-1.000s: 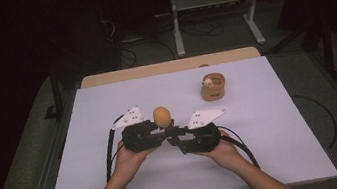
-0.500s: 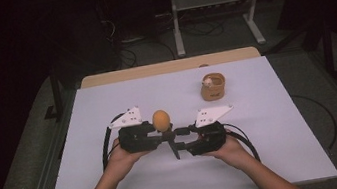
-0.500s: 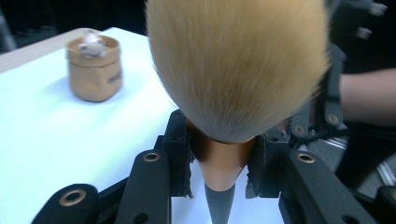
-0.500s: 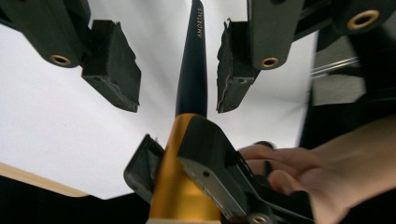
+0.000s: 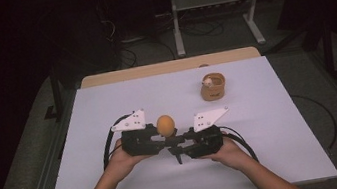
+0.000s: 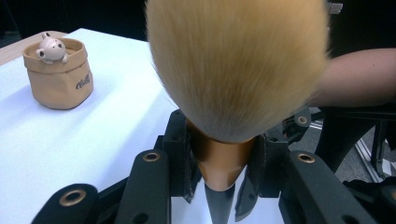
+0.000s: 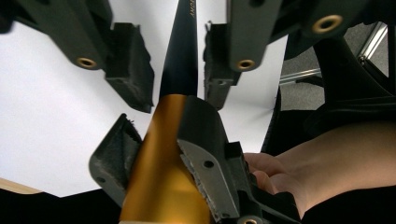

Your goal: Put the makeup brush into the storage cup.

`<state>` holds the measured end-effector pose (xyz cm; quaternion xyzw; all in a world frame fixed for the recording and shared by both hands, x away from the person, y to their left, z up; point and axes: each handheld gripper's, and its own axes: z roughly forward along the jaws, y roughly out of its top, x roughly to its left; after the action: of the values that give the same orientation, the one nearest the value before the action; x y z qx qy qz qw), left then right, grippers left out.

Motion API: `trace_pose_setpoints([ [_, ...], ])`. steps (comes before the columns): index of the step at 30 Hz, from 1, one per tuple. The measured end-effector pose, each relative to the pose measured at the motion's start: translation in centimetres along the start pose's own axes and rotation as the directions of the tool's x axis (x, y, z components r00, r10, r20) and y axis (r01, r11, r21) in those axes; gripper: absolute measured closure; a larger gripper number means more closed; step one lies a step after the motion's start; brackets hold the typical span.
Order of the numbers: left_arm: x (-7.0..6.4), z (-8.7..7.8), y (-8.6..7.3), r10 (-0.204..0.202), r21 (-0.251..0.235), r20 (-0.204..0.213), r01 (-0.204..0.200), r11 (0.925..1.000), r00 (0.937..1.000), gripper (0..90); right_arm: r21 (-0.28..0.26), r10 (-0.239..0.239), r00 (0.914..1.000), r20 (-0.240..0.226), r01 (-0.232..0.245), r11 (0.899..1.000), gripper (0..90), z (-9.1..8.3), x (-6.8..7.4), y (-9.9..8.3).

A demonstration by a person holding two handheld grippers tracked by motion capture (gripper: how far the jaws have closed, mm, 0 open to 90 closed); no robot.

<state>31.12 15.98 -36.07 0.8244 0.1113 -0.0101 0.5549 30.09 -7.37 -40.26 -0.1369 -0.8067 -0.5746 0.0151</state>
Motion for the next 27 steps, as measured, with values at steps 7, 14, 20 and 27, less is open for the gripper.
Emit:
trace_pose_setpoints([
  [7,0.04,0.06,-0.03,-0.004,-0.007,0.002,0.004,1.0000,1.0000,64.4,-0.015,0.007,1.0000,-0.003,-0.007,1.000,70.2,0.02,-0.13,0.02],
  [14,0.12,0.04,-0.06,-0.004,-0.011,0.003,0.004,0.9999,1.0000,64.3,-0.017,0.006,0.9999,-0.010,-0.006,1.000,72.5,0.03,-0.15,0.02],
  [20,0.12,0.06,-0.08,-0.006,-0.019,0.004,0.006,0.9998,1.0000,64.0,-0.022,0.010,0.9999,-0.009,-0.010,1.000,73.0,0.07,-0.10,0.05],
  [27,0.18,-0.01,-0.14,-0.015,-0.030,0.007,0.015,0.9994,0.9999,62.2,-0.027,0.015,0.9999,-0.006,-0.015,1.000,73.3,0.08,-0.13,0.06],
])
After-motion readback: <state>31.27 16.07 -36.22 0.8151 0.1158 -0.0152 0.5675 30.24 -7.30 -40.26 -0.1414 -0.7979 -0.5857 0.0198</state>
